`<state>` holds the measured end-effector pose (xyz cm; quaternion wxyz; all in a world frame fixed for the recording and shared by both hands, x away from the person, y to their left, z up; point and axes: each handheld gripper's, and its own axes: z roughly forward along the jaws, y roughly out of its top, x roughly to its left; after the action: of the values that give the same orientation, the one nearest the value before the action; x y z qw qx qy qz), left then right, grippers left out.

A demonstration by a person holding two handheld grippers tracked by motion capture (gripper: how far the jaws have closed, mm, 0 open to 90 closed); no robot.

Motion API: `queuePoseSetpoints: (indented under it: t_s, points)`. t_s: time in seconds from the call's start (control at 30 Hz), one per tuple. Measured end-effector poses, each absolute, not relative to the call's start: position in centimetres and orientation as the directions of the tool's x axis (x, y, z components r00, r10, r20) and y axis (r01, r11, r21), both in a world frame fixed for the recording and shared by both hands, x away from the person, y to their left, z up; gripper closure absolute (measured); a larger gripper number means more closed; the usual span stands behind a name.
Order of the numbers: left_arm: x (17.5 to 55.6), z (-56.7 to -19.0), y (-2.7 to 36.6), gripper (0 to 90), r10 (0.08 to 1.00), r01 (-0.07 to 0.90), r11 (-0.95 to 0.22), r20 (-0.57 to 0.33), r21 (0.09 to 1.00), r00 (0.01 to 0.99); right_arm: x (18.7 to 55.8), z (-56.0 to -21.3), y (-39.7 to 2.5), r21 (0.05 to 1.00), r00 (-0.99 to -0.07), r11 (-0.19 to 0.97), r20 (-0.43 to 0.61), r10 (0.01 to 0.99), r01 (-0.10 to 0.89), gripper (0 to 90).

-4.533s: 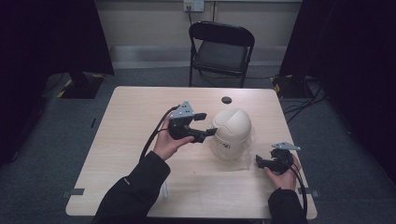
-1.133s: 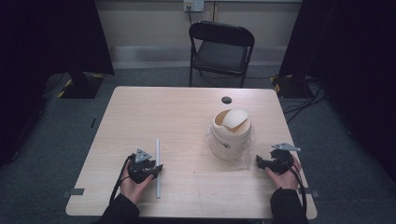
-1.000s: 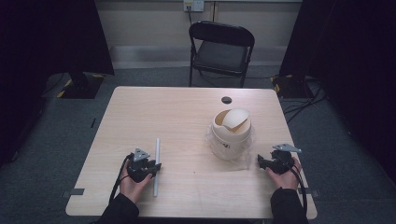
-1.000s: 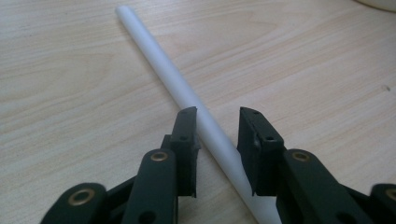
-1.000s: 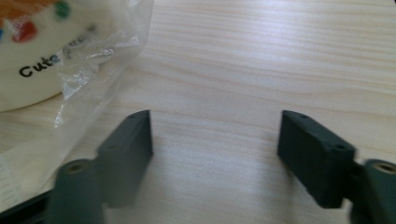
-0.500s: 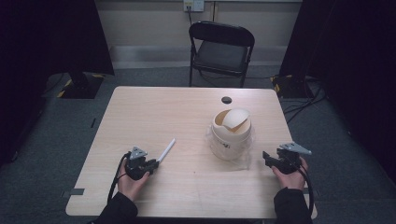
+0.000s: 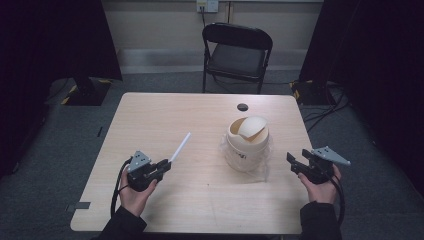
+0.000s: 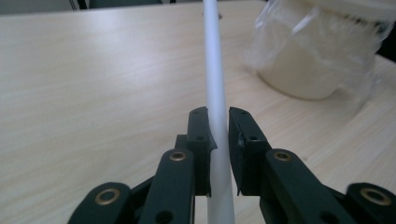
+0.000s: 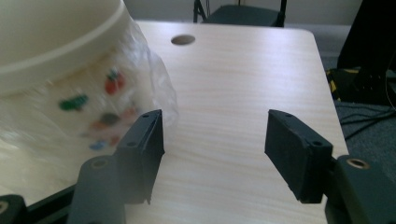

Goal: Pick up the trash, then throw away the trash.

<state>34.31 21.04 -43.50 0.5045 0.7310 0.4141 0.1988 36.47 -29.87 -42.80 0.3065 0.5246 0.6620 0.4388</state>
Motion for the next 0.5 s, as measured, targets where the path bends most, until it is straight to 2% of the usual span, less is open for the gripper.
queuePoseSetpoints:
  t_s: [0.5]
  points:
    - [33.2, -38.6, 21.6, 79.4, 0.787, 0.246, -0.067, -0.101, 0.967, 0.608, 35.7, -39.3, -27.6, 0.947, -0.380, 0.034, 0.095, 0.920, 0.319, 35.4]
